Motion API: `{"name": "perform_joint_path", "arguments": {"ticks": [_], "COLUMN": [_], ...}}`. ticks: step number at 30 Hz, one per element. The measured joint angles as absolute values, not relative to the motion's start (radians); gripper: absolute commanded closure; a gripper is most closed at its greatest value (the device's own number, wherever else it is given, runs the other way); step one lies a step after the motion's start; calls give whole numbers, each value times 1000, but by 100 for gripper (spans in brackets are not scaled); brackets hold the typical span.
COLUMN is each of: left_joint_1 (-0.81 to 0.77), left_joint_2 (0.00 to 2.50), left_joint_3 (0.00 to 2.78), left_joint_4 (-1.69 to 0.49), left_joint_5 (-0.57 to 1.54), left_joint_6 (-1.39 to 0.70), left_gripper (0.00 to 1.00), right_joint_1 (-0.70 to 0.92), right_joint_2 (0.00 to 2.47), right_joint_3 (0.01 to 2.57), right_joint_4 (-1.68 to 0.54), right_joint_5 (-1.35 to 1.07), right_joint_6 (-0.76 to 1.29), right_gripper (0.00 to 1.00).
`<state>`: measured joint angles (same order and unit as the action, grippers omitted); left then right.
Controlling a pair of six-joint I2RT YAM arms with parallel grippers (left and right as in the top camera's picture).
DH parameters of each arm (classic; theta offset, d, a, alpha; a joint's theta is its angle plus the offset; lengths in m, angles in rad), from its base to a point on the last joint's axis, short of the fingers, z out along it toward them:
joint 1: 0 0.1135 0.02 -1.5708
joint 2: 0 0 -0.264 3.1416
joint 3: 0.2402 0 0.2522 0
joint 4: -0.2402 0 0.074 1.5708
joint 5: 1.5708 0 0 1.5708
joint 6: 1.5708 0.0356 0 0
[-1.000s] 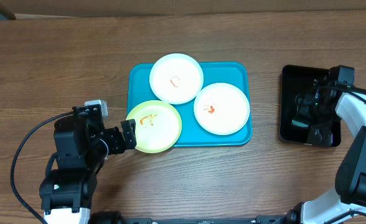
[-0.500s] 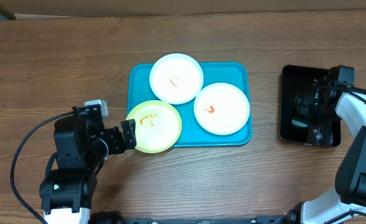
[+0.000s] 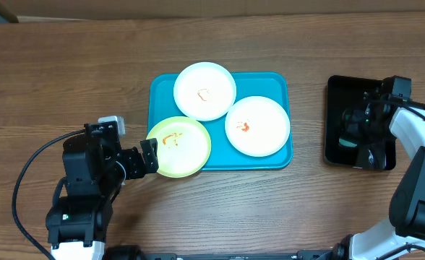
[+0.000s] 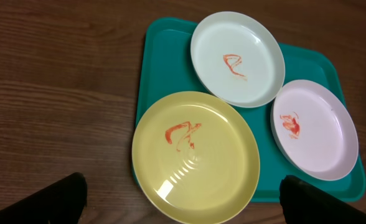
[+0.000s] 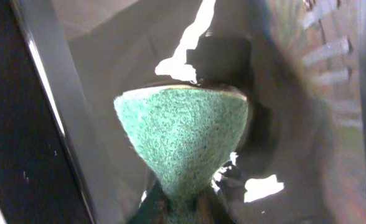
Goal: Clean dirty plates on tray and stack at the side
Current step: 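Lift the green sponge with the right gripper above the black tray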
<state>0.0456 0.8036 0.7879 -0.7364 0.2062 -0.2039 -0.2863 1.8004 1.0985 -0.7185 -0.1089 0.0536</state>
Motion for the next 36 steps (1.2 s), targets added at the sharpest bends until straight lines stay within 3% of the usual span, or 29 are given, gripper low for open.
{"name": "perform_joint_path", "arguments": {"ticks": [36], "left_joint_1": [46], "left_joint_2": [804], "left_joint_3": [788], "left_joint_4": [-737], "left_joint_5": [206], "left_joint_6": [-204], "left_gripper": [0], "right_joint_1": [-286], "right_joint_2": [1810], "right_joint_3": [1200], "right_joint_4": [-612], "right_joint_5": [-108], "right_joint_6": [52], "right_gripper": [96]}}
